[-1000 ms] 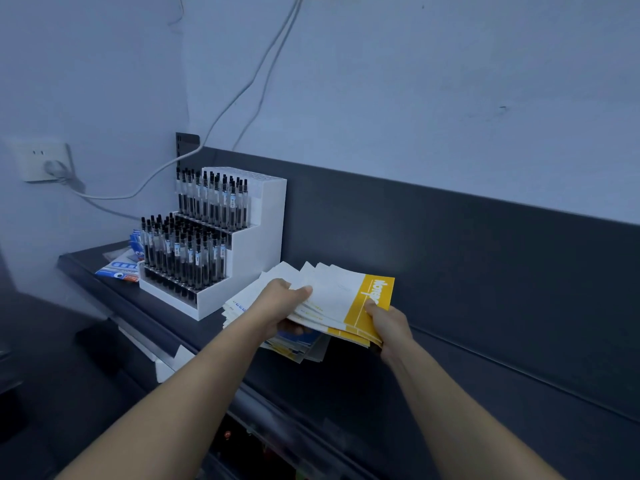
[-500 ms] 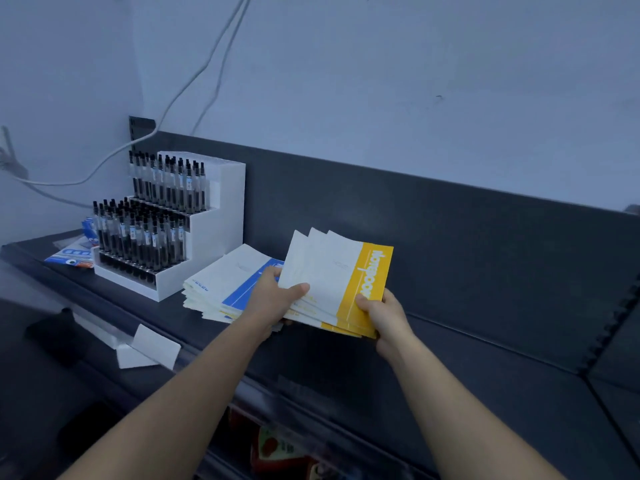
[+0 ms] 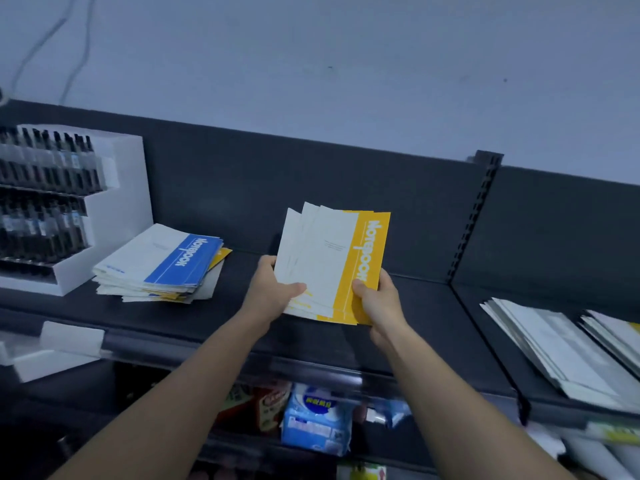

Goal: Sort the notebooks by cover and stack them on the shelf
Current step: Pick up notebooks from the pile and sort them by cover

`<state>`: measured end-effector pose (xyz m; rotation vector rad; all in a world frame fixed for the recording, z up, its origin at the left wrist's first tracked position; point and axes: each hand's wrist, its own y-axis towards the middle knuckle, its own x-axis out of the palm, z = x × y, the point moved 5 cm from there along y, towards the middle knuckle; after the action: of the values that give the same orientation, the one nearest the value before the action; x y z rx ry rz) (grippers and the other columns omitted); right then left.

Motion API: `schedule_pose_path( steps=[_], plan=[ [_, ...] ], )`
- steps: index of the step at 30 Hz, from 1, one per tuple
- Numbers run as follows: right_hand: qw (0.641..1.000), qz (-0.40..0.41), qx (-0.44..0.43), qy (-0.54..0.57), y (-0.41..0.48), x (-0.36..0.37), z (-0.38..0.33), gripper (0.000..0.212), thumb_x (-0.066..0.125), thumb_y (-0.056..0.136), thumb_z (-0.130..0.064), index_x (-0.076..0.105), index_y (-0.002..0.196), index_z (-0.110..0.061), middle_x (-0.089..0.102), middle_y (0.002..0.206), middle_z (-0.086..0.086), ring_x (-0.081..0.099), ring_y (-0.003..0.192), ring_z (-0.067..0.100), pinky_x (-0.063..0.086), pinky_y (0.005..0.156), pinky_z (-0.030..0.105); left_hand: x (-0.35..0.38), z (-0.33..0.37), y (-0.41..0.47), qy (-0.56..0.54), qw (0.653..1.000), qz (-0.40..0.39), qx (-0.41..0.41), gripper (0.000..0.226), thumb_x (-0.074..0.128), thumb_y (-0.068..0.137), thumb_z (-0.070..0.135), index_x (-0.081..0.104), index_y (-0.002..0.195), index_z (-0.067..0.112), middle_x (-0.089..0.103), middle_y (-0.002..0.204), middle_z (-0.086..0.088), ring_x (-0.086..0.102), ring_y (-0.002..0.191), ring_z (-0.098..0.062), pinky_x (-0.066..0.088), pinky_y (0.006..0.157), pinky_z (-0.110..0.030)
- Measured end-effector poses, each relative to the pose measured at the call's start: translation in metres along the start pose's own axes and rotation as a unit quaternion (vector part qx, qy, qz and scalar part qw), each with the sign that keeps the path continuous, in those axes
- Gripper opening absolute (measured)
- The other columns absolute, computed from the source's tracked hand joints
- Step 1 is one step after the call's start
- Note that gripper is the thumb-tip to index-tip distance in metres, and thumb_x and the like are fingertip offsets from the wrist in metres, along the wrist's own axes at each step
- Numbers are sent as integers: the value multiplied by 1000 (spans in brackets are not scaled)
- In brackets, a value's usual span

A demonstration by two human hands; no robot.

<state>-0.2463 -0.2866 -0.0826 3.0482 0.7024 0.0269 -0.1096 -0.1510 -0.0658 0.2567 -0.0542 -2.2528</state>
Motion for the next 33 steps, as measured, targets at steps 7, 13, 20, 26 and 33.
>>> schedule_pose_path(
  steps=[7,13,20,26,33],
  plan=[
    [998,61,-6,-31,-21,-83,-10,23,52,95,-12,53,114,-25,65,110,-3,61,100,21,51,93,43,73,20,-26,2,998,-58,22,44,67,85,3,40,118,15,55,102,6,56,94,-14,46,71,-24],
    [995,93,10,-43,-27,-159,-15,26,50,89,-6,51,107,-25,64,104,0,61,96,24,52,82,42,145,35,-48,3,994,-102,28,41,66,87,5,39,116,18,53,102,7,53,89,-11,44,66,-18],
    [990,110,-1,-85,-35,-252,-26,43,43,85,9,45,113,-25,61,105,-2,57,96,18,47,70,30,236,52,-76,-8,991,-129,27,42,66,86,5,40,116,17,55,107,4,55,93,-13,45,69,-24],
    [988,101,-16,-115,-34,-319,-33,45,44,91,3,43,125,-25,59,114,-3,57,103,18,44,70,27,300,65,-96,-13,991,-131,19,44,65,86,4,40,121,13,53,105,4,53,88,-11,43,62,-19],
    [987,103,-22,-123,-33,-362,-35,43,45,93,3,44,127,-24,59,106,-6,57,89,10,43,63,21,337,77,-111,0,992,-126,23,44,64,87,4,39,122,13,53,109,4,52,82,-7,42,58,-18]
  ],
)
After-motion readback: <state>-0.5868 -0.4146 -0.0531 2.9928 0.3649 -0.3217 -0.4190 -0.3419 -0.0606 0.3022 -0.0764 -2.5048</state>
